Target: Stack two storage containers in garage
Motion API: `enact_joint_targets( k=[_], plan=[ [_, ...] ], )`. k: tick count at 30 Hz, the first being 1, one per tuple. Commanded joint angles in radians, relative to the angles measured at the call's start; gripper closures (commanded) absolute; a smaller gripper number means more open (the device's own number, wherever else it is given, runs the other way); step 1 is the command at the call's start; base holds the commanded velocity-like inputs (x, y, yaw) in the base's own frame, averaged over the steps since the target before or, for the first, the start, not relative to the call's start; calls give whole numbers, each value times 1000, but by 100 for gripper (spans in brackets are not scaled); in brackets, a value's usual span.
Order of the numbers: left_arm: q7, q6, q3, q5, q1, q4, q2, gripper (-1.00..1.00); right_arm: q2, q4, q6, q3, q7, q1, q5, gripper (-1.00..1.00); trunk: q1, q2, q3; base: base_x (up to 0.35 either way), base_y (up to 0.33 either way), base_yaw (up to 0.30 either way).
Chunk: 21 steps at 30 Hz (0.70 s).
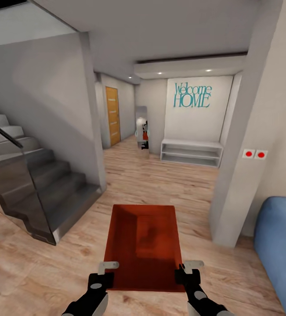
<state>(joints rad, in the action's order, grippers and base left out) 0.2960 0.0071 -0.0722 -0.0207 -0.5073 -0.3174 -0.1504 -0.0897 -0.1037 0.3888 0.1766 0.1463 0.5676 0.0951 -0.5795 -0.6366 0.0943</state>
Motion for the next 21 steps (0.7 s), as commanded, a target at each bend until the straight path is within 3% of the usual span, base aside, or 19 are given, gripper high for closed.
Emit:
enact_joint_targets(
  k=[1,21],
  plan=[
    [12,2,-14,-16,0,3,5,100,5,-2,37,13,2,2,-4,100,-1,-1,2,306,0,0],
    [12,2,-12,-16,0,4,5,100,4,-7,51,8,2,2,-3,100,-1,-1,2,307,0,0]
  ],
)
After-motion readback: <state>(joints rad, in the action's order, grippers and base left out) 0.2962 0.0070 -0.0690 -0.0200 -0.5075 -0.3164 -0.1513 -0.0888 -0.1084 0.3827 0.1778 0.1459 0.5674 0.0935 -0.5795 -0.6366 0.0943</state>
